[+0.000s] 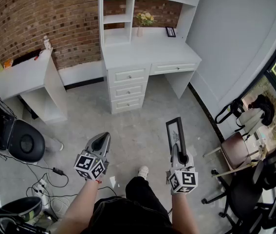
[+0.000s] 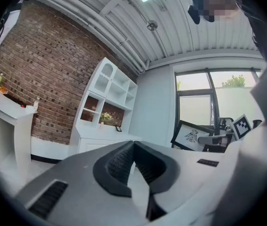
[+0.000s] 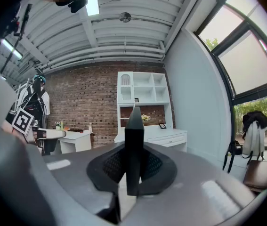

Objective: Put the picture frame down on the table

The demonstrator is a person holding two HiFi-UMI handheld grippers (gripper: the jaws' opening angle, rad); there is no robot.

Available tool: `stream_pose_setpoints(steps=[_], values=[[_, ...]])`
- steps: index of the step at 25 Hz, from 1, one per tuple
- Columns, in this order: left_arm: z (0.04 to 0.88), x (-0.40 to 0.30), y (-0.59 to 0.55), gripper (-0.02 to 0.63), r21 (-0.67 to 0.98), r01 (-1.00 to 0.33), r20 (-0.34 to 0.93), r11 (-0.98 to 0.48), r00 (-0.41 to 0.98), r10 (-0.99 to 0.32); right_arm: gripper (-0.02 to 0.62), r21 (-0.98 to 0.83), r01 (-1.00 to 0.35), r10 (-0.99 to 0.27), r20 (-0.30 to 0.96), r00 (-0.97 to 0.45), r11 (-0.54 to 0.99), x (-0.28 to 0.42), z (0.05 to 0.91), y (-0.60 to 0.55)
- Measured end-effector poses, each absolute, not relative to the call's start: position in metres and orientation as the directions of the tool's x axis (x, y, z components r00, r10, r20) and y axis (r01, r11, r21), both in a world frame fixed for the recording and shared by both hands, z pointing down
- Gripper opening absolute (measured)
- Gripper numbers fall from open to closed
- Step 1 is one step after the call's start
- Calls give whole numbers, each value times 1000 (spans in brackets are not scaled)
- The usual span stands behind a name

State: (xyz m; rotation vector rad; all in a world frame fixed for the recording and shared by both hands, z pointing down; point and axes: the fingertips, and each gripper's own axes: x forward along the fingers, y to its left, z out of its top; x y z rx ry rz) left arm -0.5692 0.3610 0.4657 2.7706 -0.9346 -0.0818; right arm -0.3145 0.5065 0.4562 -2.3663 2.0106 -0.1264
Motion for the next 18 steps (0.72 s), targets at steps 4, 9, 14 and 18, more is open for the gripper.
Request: stream_pose_setpoints(steps=[4, 9, 14, 18], values=[[468, -564, 341, 2, 221, -606, 19, -764, 786, -618, 26, -106, -980, -986, 49, 162, -166, -304, 466, 484], [467, -544, 308, 1, 214, -619, 32, -756, 778, -628, 26, -112, -981, -987, 54, 151, -156, -282, 467, 450], [468, -517, 278, 2, 217, -621, 47, -753, 777, -627, 26, -123, -981, -988, 63, 141, -148, -258, 468, 417], [471, -490, 256, 2, 220, -620, 58, -753, 779, -625, 26, -124, -982, -989, 73, 130, -139, -234, 469, 395]])
